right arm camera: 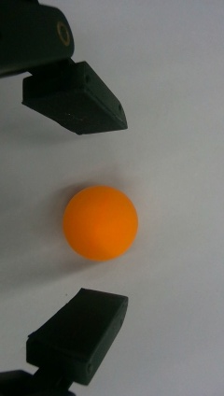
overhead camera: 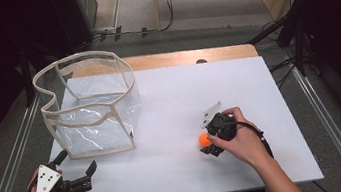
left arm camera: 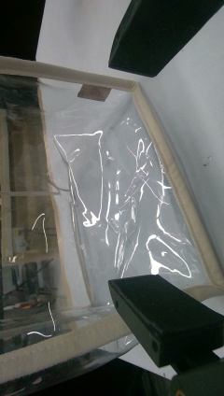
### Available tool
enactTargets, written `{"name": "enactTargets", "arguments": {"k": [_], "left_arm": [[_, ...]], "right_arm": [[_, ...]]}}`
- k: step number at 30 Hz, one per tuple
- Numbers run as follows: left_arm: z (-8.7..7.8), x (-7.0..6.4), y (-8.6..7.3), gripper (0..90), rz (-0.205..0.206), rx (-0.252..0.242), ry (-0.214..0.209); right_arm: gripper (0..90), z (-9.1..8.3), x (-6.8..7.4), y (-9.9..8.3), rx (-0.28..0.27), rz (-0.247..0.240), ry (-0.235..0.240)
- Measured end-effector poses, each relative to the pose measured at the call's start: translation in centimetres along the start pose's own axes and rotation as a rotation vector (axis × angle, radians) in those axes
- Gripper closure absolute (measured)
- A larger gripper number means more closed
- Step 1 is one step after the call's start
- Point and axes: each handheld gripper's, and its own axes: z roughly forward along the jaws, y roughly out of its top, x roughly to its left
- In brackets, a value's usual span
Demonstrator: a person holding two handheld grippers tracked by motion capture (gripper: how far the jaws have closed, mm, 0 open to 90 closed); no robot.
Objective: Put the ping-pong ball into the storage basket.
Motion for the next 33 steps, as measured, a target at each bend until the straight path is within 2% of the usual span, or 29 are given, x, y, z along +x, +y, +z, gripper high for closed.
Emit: {"name": "enactTargets", "arguments": {"k": [1, 5, 9, 12, 18, 29, 33], "left_arm": [[0.0, 0.0, 0.0, 0.0, 0.0, -0.001, 0.0], [0.0, 0.0, 0.0, 0.0, -0.001, -0.001, 0.0], [0.0, 0.0, 0.0, 0.0, -0.001, -0.001, 0.0], [0.0, 0.0, 0.0, 0.0, -0.001, 0.0, 0.0], [0.0, 0.0, 0.0, 0.0, -0.001, 0.0, -0.001], [0.0, 0.0, 0.0, 0.0, -0.001, 0.0, -0.001], [0.0, 0.0, 0.0, 0.0, -0.001, 0.0, -0.002]], "right_arm": [[12.4, 0.0, 0.0, 0.0, 0.0, 0.0, 0.0], [22.7, 0.4, 0.0, 0.0, 0.036, 0.01, -0.004], [25.0, 0.6, 0.0, 0.1, 0.032, 0.01, 0.002], [29.4, 0.6, -0.1, 0.1, 0.043, 0.022, -0.02], [32.7, 0.8, -0.3, 0.0, 0.042, 0.044, -0.026], [37.7, 1.4, -0.1, 0.1, 0.06, 0.036, -0.024], [41.0, 1.6, -0.1, 0.2, 0.069, 0.035, -0.037]]}}
